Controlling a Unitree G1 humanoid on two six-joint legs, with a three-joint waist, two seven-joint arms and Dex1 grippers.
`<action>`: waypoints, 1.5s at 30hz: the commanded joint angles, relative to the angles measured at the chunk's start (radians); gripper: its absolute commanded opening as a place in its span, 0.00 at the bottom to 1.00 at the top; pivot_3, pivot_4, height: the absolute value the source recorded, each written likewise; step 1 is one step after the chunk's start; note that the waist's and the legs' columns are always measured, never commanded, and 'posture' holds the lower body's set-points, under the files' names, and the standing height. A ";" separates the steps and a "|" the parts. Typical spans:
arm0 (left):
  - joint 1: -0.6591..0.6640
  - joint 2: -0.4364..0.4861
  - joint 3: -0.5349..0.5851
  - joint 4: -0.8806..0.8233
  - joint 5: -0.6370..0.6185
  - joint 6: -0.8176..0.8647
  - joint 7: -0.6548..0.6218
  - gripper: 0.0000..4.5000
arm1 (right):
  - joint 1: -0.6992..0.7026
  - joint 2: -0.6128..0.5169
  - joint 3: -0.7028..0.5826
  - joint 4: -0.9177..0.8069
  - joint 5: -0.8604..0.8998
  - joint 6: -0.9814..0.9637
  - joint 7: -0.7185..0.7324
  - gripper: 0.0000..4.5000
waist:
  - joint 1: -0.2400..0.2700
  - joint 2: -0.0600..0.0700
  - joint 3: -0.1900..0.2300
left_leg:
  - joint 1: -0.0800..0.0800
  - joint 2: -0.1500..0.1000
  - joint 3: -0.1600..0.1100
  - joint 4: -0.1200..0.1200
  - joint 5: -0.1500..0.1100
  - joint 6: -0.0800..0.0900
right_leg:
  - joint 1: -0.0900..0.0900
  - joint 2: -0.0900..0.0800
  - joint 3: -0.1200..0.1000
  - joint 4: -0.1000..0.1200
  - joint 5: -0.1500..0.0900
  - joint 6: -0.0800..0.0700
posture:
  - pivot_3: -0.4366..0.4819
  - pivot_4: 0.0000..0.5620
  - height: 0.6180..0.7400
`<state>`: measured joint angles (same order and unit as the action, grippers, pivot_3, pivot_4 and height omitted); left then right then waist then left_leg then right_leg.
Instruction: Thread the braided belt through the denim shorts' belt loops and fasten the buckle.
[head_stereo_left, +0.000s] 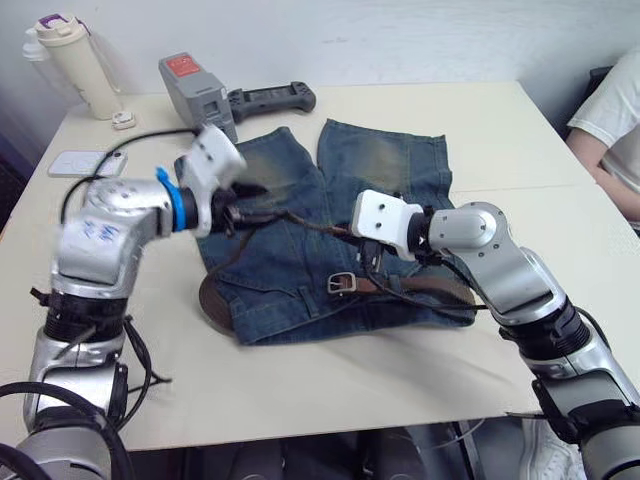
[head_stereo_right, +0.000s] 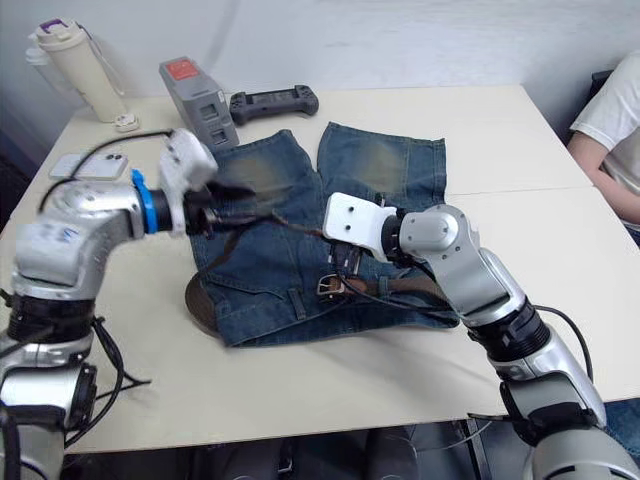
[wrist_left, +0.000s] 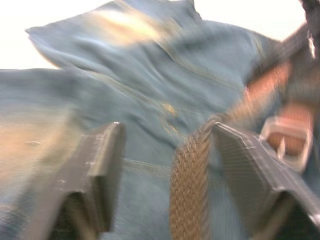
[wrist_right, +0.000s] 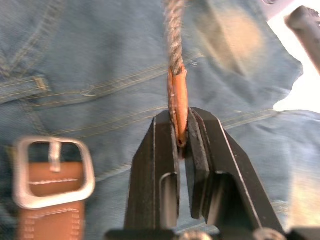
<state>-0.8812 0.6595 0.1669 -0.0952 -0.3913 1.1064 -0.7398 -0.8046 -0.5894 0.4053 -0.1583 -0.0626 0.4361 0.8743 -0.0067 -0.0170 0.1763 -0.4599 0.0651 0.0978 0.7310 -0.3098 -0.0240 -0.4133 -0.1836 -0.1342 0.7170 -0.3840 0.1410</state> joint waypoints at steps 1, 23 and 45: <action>-0.086 -0.049 0.220 0.007 -0.071 0.319 0.110 0.99 | -0.025 0.027 0.023 0.041 -0.092 -0.095 -0.065 0.00 | -0.001 0.000 0.000 | 0.000 0.000 0.000 0.000 0.000 0.000 | 0.000 0.000 0.000 0.000 0.000 0.000 | 0.48 0.27 0.38; 0.393 -0.632 0.221 -0.404 -1.581 -0.377 1.909 0.99 | 0.007 0.132 0.012 0.116 -0.394 -0.554 -0.396 0.00 | 0.009 -0.005 0.000 | -0.009 -0.006 -0.018 0.020 -0.001 0.001 | 0.004 0.000 0.008 0.011 0.000 0.000 | 0.48 0.27 0.38; 0.317 -0.469 0.249 -0.381 -1.581 -0.197 1.688 0.99 | 0.029 0.132 -0.029 0.174 -0.469 -0.438 -0.370 0.00 | 0.027 -0.005 -0.001 | -0.016 -0.006 -0.020 0.022 -0.001 0.001 | 0.003 0.002 0.006 0.007 0.000 0.000 | 0.48 0.27 0.38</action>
<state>-0.5731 0.1716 0.4242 -0.4158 -1.9617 0.9348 0.9726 -0.7590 -0.4535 0.4046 0.0322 -0.5297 0.0007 0.5171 0.0199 -0.0224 0.1752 -0.4754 0.0594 0.0778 0.7525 -0.3105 -0.0234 -0.4114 -0.1820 -0.1278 0.7246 -0.3842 0.1407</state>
